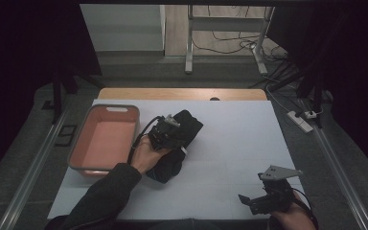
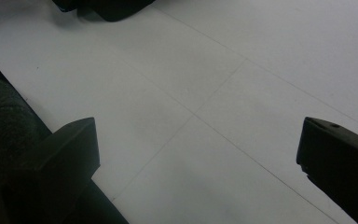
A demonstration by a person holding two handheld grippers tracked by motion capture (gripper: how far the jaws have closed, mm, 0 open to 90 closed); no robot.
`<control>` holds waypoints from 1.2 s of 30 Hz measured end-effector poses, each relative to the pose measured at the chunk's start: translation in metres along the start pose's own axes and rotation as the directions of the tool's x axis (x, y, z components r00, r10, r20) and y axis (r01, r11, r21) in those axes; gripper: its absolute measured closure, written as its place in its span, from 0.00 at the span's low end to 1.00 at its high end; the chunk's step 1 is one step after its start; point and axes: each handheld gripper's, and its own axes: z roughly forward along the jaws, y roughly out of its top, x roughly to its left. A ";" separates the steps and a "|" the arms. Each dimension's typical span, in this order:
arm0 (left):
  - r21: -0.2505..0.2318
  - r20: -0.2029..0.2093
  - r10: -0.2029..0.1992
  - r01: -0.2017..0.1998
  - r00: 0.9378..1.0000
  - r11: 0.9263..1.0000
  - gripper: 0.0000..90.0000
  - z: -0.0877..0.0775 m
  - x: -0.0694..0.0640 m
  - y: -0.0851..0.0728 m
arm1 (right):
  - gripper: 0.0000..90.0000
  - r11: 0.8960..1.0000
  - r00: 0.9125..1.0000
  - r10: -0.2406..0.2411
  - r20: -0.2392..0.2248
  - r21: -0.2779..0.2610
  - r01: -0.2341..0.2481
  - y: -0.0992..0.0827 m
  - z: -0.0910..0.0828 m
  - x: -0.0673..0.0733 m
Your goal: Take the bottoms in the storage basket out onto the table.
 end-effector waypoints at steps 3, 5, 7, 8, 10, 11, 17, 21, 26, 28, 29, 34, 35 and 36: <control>0.013 0.010 -0.014 0.014 1.000 1.000 0.69 0.004 0.000 -0.001 | 0.00 1.000 1.000 -0.001 0.000 0.001 0.001 0.000 0.000 0.000; 0.021 0.006 -0.013 0.013 1.000 1.000 0.70 0.007 0.000 -0.002 | 0.00 1.000 1.000 -0.003 0.001 0.004 0.003 0.000 0.000 0.000; 0.028 0.003 -0.009 0.009 1.000 1.000 0.70 0.009 -0.001 -0.003 | 0.00 1.000 1.000 -0.004 0.000 0.004 0.004 0.000 0.000 0.000; 0.031 0.001 -0.008 0.008 1.000 0.999 0.70 0.010 -0.001 -0.003 | 0.00 1.000 1.000 -0.005 -0.001 0.003 0.005 0.000 0.000 0.000; 0.036 -0.001 -0.009 0.009 1.000 0.999 0.70 0.012 -0.001 -0.004 | 0.00 1.000 1.000 -0.010 -0.006 0.004 0.010 0.000 0.000 0.001; 0.038 -0.001 -0.015 0.015 1.000 0.999 0.70 0.014 -0.001 -0.004 | 0.00 1.000 1.000 -0.012 -0.008 0.005 0.012 0.000 0.000 0.001; 0.050 0.014 -0.040 0.039 0.999 0.998 0.70 0.020 0.001 -0.008 | 0.00 1.000 1.000 -0.008 -0.001 0.005 0.008 0.000 0.000 0.001; 0.057 0.014 -0.034 0.033 0.999 0.998 0.69 0.025 0.003 -0.010 | 0.00 1.000 1.000 -0.011 -0.002 0.006 0.011 0.000 0.000 0.001; 0.074 0.011 -0.034 0.033 0.999 0.997 0.69 0.030 0.005 -0.013 | 0.00 1.000 1.000 -0.014 -0.003 0.006 0.014 0.000 0.000 0.001; 0.078 0.012 -0.038 0.037 0.999 0.996 0.68 0.031 0.007 -0.015 | 0.00 1.000 1.000 -0.013 -0.003 0.006 0.013 0.000 0.000 0.001; 0.076 0.013 -0.035 0.034 0.999 0.996 0.68 0.032 0.008 -0.016 | 0.00 1.000 1.000 -0.014 -0.003 0.006 0.014 0.000 0.000 0.001; 0.096 -0.004 -0.028 0.029 1.000 0.995 0.67 0.036 0.010 -0.019 | 0.00 1.000 1.000 -0.015 -0.002 0.008 0.015 0.000 0.001 0.001; 0.102 -0.009 -0.029 0.029 1.000 0.994 0.67 0.037 0.011 -0.020 | 0.00 1.000 1.000 -0.015 -0.001 0.009 0.015 0.000 0.001 0.001; 0.101 -0.010 -0.029 0.030 1.000 0.994 0.67 0.038 0.012 -0.022 | 0.00 1.000 1.000 -0.016 -0.002 0.009 0.016 0.000 0.001 0.001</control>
